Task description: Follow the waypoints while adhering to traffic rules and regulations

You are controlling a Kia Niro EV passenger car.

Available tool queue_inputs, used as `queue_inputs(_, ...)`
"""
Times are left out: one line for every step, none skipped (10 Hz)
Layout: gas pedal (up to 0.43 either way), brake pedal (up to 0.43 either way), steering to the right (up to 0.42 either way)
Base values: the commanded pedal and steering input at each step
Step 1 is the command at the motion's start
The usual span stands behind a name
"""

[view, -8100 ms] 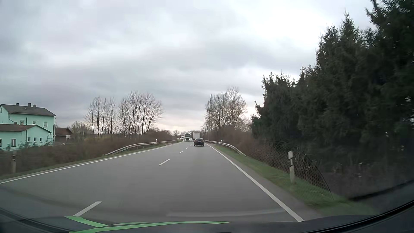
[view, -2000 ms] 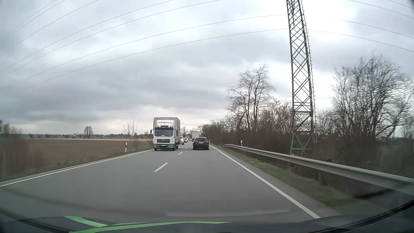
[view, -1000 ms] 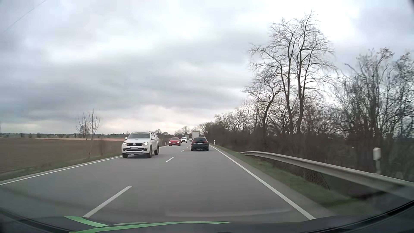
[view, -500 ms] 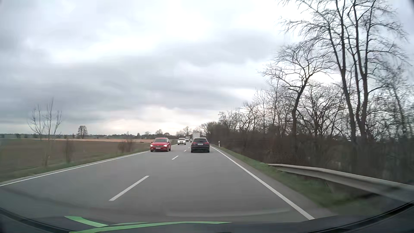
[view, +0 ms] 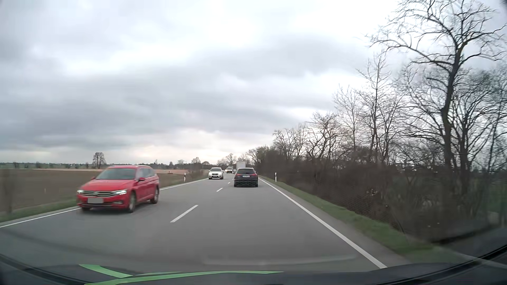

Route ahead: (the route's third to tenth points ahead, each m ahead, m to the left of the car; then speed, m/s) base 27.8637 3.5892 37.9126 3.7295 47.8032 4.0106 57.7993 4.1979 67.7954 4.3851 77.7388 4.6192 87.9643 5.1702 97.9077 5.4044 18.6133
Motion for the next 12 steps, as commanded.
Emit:
queue_inputs(0.000,0.000,0.000)
queue_inputs(0.000,0.000,0.000)
queue_inputs(0.000,0.000,0.000)
queue_inputs(0.000,0.000,0.000)
queue_inputs(0.000,0.000,0.000)
queue_inputs(0.000,0.000,0.000)
queue_inputs(0.000,0.000,0.000)
queue_inputs(0.000,0.000,0.000)
queue_inputs(0.000,0.000,0.000)
queue_inputs(0.000,0.000,0.000)
queue_inputs(0.000,0.000,0.000)
queue_inputs(0.000,0.000,0.000)
